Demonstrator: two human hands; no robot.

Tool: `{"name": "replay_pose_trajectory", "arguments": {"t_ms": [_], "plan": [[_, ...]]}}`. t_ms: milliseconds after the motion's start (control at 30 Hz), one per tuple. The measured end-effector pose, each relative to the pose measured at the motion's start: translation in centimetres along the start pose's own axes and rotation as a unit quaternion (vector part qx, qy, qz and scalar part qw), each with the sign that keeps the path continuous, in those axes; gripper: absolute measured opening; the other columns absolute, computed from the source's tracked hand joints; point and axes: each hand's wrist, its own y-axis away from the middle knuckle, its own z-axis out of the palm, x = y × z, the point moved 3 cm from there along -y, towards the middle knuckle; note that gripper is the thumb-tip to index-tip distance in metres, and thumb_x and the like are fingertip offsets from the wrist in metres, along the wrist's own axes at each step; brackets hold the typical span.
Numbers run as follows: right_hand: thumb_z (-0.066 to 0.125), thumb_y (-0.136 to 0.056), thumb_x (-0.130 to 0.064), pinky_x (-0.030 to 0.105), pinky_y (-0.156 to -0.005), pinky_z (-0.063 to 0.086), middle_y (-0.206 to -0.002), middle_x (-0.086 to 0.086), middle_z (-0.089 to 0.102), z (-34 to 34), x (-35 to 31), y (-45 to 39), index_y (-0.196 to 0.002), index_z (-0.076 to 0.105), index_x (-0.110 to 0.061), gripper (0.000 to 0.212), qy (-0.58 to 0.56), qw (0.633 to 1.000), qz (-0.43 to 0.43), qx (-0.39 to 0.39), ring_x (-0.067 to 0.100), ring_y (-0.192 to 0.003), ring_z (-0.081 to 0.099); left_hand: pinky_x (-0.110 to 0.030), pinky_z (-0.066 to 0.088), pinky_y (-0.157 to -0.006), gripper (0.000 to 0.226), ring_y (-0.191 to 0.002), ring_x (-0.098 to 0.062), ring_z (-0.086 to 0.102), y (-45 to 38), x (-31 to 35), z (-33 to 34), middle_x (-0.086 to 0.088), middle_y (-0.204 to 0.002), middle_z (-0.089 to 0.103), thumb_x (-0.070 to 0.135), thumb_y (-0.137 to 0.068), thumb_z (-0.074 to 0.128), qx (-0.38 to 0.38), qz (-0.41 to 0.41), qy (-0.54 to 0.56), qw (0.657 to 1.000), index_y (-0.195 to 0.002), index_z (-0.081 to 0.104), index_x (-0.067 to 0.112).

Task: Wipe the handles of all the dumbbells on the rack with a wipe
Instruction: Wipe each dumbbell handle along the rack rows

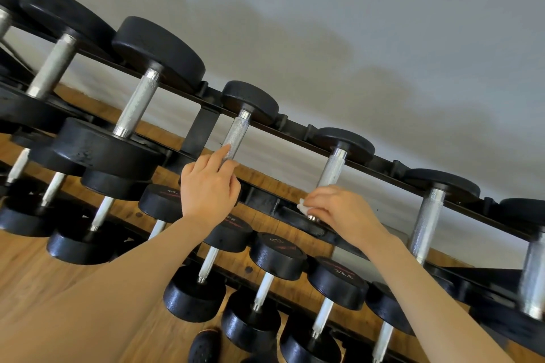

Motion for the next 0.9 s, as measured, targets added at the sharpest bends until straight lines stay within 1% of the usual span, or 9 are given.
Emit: {"name": "replay_pose_trajectory", "arguments": {"t_ms": [100, 267, 400, 433, 533, 600, 700, 800, 900], "plan": [[0.067, -0.088, -0.025, 0.027, -0.087, 0.051, -0.110, -0.006, 0.070, 0.0, 0.3, 0.0, -0.108, 0.073, -0.022, 0.022, -0.012, 0.999, 0.025, 0.041, 0.012, -0.102, 0.063, -0.041, 0.048, -0.078, 0.028, -0.101, -0.029, 0.063, 0.0, -0.1, -0.1, -0.009, -0.129, 0.063, 0.023, -0.088, 0.051, 0.008, 0.006, -0.004, 1.000, -0.103, 0.073, 0.016], [0.063, -0.091, -0.024, 0.027, -0.093, 0.048, -0.116, -0.009, 0.068, 0.6, 0.1, 0.4, -0.114, 0.070, -0.025, 0.025, -0.025, 1.000, 0.012, -0.010, 0.008, -0.107, 0.060, -0.040, 0.048, -0.078, 0.031, -0.100, -0.029, 0.064, 0.0, 0.1, -0.2, -0.009, -0.129, 0.063, 0.025, -0.087, 0.048, 0.003, 0.007, -0.010, 1.000, -0.103, 0.073, 0.015], [0.064, -0.090, -0.021, 0.025, -0.088, 0.047, -0.111, -0.005, 0.071, -0.3, 0.8, 0.1, -0.109, 0.073, -0.020, 0.021, -0.035, 0.994, 0.056, 0.088, 0.013, -0.102, 0.063, -0.041, 0.047, -0.078, 0.021, -0.101, -0.030, 0.063, 0.1, 0.0, 0.0, -0.010, -0.130, 0.062, 0.018, -0.088, 0.059, -0.002, 0.004, -0.002, 1.000, -0.104, 0.072, 0.014], [0.064, -0.090, -0.022, 0.025, -0.086, 0.048, -0.110, -0.005, 0.071, -0.2, 0.6, 0.1, -0.107, 0.073, -0.020, 0.020, -0.033, 0.993, 0.059, 0.094, 0.012, -0.100, 0.063, -0.041, 0.047, -0.078, 0.020, -0.101, -0.031, 0.063, 0.1, 0.0, 0.0, -0.010, -0.131, 0.062, 0.017, -0.087, 0.062, -0.003, 0.005, -0.002, 1.000, -0.104, 0.072, 0.014], [0.063, -0.090, -0.023, 0.024, -0.079, 0.050, -0.109, -0.007, 0.071, 1.0, 0.1, 0.3, -0.108, 0.073, -0.022, 0.020, -0.023, 0.999, 0.027, 0.037, 0.010, -0.096, 0.060, -0.041, 0.047, -0.079, 0.025, -0.102, -0.030, 0.063, 0.0, -0.1, 0.0, -0.010, -0.131, 0.062, 0.020, -0.086, 0.055, -0.002, 0.009, -0.005, 1.000, -0.104, 0.072, 0.014], [0.063, -0.090, -0.024, 0.021, -0.082, 0.048, -0.110, -0.009, 0.070, 1.1, 0.2, 0.5, -0.110, 0.072, -0.023, 0.022, -0.029, 0.999, 0.011, 0.016, 0.007, -0.098, 0.060, -0.041, 0.048, -0.079, 0.029, -0.101, -0.029, 0.063, 0.0, 0.0, 0.0, -0.009, -0.131, 0.063, 0.022, -0.086, 0.051, 0.000, 0.008, -0.005, 1.000, -0.103, 0.073, 0.015], [0.061, -0.089, -0.025, 0.025, -0.090, 0.049, -0.112, -0.009, 0.069, 0.3, 0.9, 0.7, -0.109, 0.072, -0.023, 0.023, -0.063, 0.993, 0.028, 0.096, 0.000, -0.101, 0.059, -0.042, 0.048, -0.080, 0.022, -0.102, -0.031, 0.064, 0.0, -0.1, 0.0, -0.010, -0.130, 0.063, 0.018, -0.087, 0.057, -0.001, 0.002, 0.000, 1.000, -0.103, 0.073, 0.014], [0.068, -0.085, -0.017, 0.021, -0.089, 0.046, -0.112, -0.008, 0.069, -0.2, 1.4, 0.9, -0.105, 0.073, -0.020, 0.021, -0.068, 0.977, 0.062, 0.192, -0.003, -0.100, 0.055, -0.042, 0.048, -0.080, 0.024, -0.102, -0.029, 0.063, 0.0, -0.1, 0.1, -0.009, -0.130, 0.062, 0.019, -0.087, 0.055, 0.001, 0.003, 0.000, 1.000, -0.103, 0.072, 0.014], [0.063, -0.085, -0.025, 0.019, -0.082, 0.049, -0.113, -0.012, 0.067, 0.4, 0.7, 1.4, -0.108, 0.072, -0.023, 0.025, -0.063, 0.984, 0.026, 0.166, 0.001, -0.094, 0.061, -0.042, 0.047, -0.081, 0.022, -0.102, -0.029, 0.063, 0.0, -0.1, 0.1, -0.009, -0.131, 0.062, 0.018, -0.087, 0.058, -0.003, 0.004, 0.003, 1.000, -0.104, 0.072, 0.015]]}}
